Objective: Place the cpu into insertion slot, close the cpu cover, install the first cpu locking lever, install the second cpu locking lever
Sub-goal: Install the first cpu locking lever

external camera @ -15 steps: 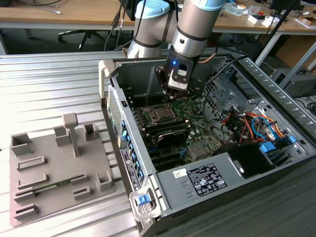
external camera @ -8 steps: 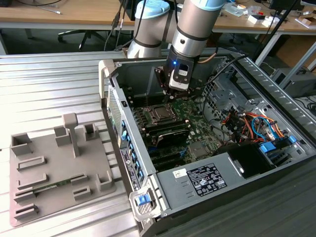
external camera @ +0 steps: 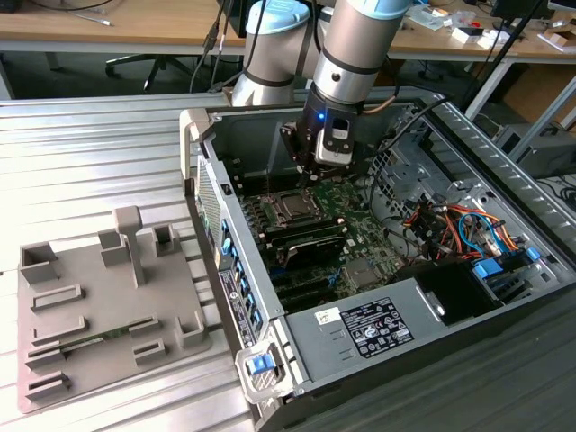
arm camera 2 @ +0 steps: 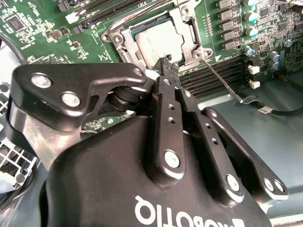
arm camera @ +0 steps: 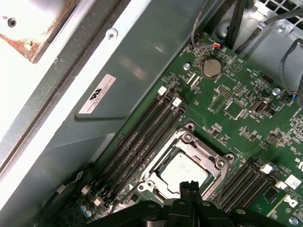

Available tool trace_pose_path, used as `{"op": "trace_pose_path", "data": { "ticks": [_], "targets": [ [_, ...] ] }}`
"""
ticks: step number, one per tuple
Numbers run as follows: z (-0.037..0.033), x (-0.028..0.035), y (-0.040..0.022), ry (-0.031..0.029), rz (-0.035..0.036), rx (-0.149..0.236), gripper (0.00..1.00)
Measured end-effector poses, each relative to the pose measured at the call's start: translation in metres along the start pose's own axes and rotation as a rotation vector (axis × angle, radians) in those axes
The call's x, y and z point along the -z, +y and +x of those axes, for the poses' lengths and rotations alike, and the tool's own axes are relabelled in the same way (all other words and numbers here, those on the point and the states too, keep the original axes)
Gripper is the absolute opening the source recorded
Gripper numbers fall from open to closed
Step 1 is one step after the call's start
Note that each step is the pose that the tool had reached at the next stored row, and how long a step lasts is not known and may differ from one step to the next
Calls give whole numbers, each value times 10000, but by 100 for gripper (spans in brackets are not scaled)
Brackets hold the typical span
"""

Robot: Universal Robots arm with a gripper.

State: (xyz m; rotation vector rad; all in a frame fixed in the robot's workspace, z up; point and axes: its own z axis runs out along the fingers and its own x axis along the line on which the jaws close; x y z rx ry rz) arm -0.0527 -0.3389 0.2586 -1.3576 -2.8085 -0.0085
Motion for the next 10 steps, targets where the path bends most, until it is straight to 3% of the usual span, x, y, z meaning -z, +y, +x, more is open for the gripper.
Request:
{"op": "trace_pose_path", "data": {
  "ticks": [10],
  "targets": [
    [0, 0, 0, -2, 8, 395, 11]
  ]
}}
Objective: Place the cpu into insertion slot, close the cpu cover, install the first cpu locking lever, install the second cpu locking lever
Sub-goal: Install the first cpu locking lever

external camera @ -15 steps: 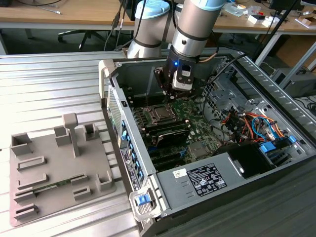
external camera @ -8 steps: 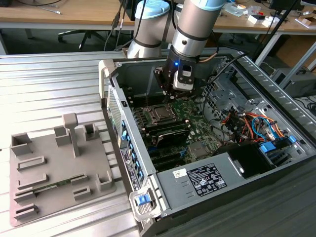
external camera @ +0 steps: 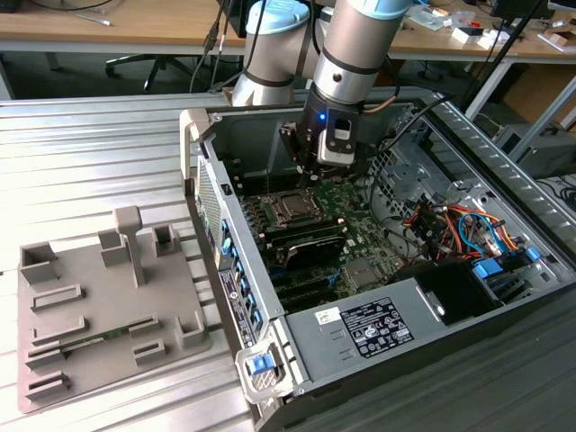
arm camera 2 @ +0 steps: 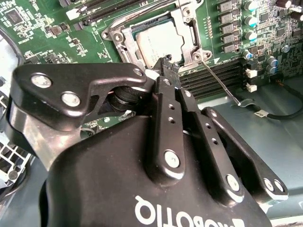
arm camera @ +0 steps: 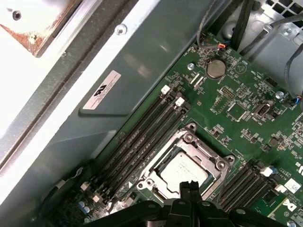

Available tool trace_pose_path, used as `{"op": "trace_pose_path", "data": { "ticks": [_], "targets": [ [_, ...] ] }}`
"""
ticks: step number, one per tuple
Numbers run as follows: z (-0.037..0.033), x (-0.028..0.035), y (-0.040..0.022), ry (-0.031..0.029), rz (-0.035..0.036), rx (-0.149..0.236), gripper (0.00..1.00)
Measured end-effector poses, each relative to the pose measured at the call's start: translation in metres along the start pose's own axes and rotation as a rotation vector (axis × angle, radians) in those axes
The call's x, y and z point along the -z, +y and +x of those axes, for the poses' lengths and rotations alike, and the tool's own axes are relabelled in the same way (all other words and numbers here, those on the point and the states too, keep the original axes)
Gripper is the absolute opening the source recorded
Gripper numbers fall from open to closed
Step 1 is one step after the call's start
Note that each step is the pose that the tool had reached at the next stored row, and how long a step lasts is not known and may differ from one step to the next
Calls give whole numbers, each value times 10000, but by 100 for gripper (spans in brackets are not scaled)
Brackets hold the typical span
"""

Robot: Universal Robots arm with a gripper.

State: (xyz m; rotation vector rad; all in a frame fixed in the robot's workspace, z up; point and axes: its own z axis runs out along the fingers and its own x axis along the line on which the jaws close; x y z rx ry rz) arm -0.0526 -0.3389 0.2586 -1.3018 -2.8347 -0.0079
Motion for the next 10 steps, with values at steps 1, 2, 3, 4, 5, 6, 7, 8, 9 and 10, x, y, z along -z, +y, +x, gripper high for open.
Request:
{"op": "trace_pose_path", "data": {
  "ticks": [1, 2, 3, 4, 5, 6, 7, 8, 9, 10],
  "targets": [
    [0, 0, 0, 0, 1, 30, 11],
    [0, 0, 0, 0, 2, 65, 11],
    [0, 0, 0, 0, 2, 113, 11],
    [0, 0, 0, -1, 5, 171, 11],
    [0, 0, 0, -1, 6, 244, 11],
    [0, 0, 0, -1, 7, 290, 11],
    [0, 0, 0, -2, 8, 321, 11],
    [0, 0, 0, -2, 8, 352, 11],
    [0, 0, 0, -2, 10, 406, 11],
    [0, 0, 0, -2, 11, 463, 11]
  ]
}}
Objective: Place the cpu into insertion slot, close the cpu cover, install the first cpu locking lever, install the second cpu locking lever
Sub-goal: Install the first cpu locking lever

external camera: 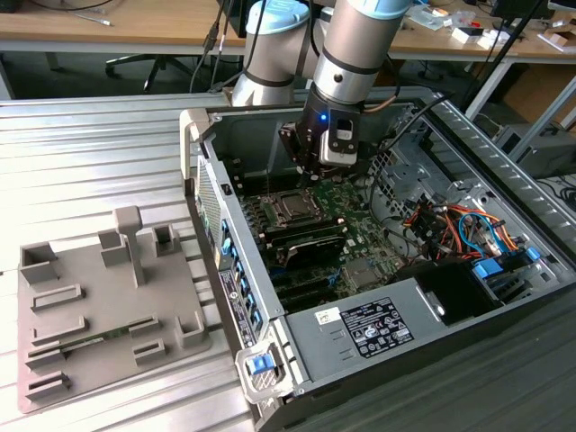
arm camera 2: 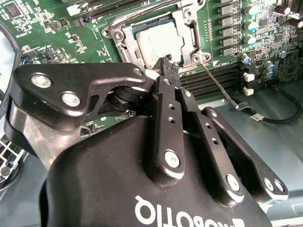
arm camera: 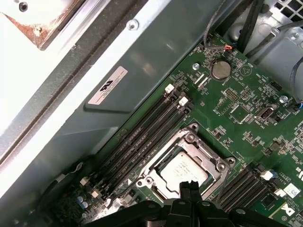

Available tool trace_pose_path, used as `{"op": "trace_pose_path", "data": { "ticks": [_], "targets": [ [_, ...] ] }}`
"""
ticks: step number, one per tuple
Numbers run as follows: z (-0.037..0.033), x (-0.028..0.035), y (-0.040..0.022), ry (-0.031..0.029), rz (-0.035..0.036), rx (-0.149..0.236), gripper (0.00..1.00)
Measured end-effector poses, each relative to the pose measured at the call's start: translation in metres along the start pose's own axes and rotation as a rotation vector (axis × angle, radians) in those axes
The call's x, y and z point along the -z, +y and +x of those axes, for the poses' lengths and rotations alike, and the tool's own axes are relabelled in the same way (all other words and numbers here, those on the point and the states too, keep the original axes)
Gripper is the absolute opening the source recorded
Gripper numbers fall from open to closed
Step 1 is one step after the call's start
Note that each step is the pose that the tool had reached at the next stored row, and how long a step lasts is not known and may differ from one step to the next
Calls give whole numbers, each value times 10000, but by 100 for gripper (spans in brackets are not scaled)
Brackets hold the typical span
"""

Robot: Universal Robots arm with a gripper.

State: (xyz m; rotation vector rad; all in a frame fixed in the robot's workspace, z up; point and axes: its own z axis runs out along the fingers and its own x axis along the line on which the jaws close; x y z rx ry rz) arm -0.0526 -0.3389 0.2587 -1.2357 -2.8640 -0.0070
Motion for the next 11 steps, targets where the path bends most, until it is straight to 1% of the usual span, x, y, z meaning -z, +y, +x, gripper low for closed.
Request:
{"op": "trace_pose_path", "data": {
  "ticks": [5, 11],
  "targets": [
    [0, 0, 0, -2, 6, 267, 11],
    [0, 0, 0, -2, 11, 486, 11]
  ]
}}
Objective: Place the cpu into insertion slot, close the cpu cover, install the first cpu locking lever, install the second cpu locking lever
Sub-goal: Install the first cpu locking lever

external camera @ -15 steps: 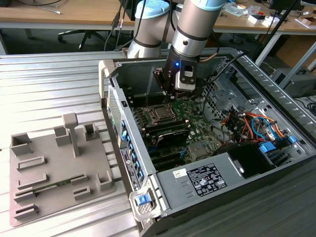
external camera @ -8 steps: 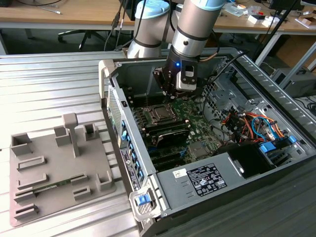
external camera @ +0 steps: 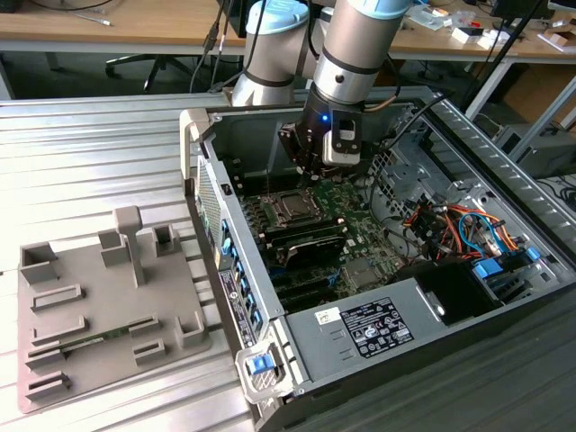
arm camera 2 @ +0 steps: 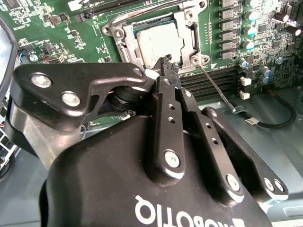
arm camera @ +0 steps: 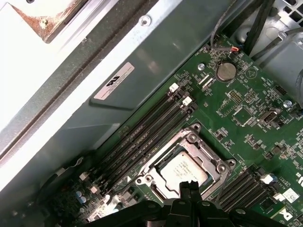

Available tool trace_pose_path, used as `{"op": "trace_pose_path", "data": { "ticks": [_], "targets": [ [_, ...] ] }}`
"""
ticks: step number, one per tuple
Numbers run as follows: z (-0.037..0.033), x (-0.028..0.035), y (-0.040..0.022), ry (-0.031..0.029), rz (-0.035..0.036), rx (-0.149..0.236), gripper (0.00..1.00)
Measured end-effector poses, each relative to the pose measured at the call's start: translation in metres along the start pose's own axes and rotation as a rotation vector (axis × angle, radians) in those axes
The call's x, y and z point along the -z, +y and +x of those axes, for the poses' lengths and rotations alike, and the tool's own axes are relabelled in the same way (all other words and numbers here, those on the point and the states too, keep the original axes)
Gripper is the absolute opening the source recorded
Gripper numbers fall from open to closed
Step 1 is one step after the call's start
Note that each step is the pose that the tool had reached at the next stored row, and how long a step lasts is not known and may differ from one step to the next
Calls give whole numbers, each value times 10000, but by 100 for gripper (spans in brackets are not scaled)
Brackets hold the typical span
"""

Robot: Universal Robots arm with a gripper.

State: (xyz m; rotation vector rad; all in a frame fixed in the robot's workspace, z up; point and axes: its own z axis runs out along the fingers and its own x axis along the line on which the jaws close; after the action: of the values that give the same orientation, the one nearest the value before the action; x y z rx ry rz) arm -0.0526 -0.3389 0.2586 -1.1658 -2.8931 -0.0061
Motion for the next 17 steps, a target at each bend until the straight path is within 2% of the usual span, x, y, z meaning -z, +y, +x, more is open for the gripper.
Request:
{"op": "trace_pose_path", "data": {
  "ticks": [17],
  "targets": [
    [0, 0, 0, -3, 14, 584, 11]
  ]
}}
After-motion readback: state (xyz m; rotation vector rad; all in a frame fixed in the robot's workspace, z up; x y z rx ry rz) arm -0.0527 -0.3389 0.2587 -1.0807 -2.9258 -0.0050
